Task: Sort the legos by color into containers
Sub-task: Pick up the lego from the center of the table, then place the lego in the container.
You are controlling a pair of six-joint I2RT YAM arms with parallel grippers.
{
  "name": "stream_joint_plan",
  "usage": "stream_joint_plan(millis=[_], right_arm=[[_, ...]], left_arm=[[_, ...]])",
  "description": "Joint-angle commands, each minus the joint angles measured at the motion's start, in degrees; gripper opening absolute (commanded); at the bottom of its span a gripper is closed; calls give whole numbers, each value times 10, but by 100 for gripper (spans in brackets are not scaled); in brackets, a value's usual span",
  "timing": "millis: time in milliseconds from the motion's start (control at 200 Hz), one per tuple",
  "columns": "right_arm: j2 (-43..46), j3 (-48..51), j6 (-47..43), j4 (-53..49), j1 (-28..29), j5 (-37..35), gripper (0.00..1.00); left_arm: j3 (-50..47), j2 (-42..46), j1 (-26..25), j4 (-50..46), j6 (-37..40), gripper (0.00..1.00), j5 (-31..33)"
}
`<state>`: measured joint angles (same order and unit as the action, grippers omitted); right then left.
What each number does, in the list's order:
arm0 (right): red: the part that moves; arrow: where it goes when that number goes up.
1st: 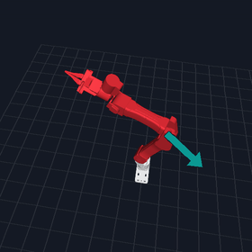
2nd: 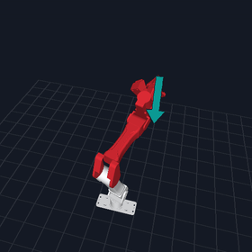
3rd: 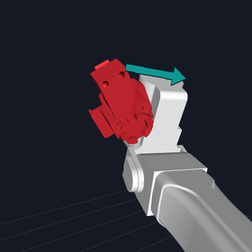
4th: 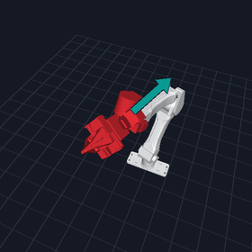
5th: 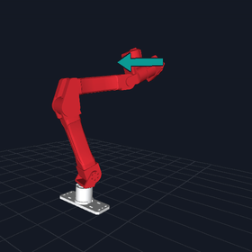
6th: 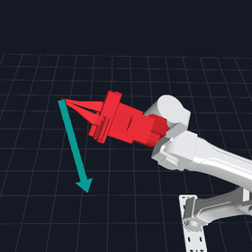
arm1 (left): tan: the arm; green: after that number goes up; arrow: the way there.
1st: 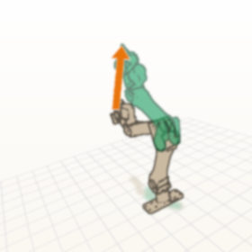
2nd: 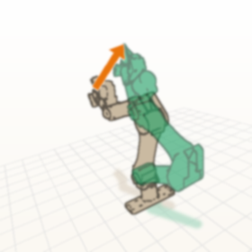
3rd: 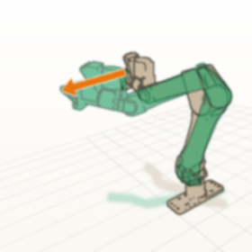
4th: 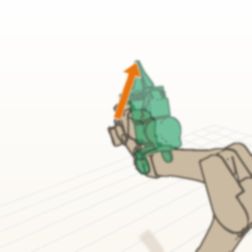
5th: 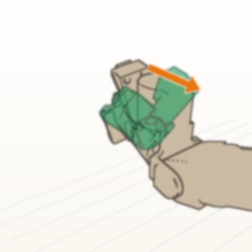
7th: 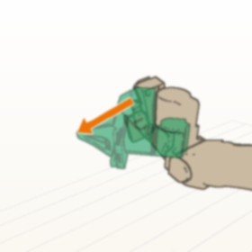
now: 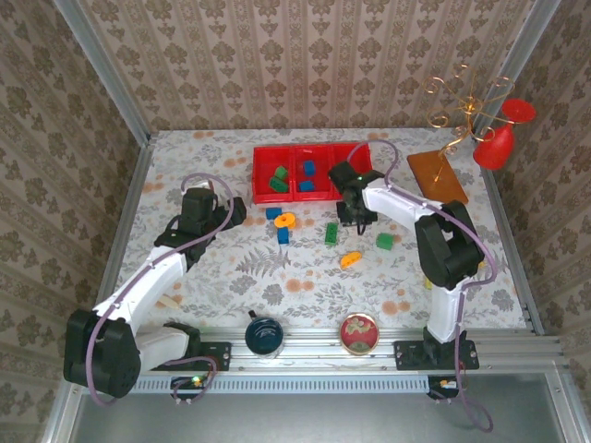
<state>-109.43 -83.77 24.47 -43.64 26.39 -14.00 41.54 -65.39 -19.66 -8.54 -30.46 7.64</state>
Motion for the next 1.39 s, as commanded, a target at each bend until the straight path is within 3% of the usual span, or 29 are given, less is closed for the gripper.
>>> stream_joint_plan(millis=[0,585,955,1175,1390], right_arm=[[16,-48,-25,0,-13,-50,15],[-152,-272,-67,39,-59,-51,17],[-197,-307,-72,43,-61,-37,31],[-195,-308,-77,42,-60,-37,44],[-175,-299,-79,39,-61,-37,49]], left_arm=[[9,10,6,0,5,100,-4],[6,16,5,-4,19,100,-17],[11,-1,-2,-8,35,100,-44],[25,-21,-23,-23,54,100,-36],[47,-47,-56,-38,82,100,-22]])
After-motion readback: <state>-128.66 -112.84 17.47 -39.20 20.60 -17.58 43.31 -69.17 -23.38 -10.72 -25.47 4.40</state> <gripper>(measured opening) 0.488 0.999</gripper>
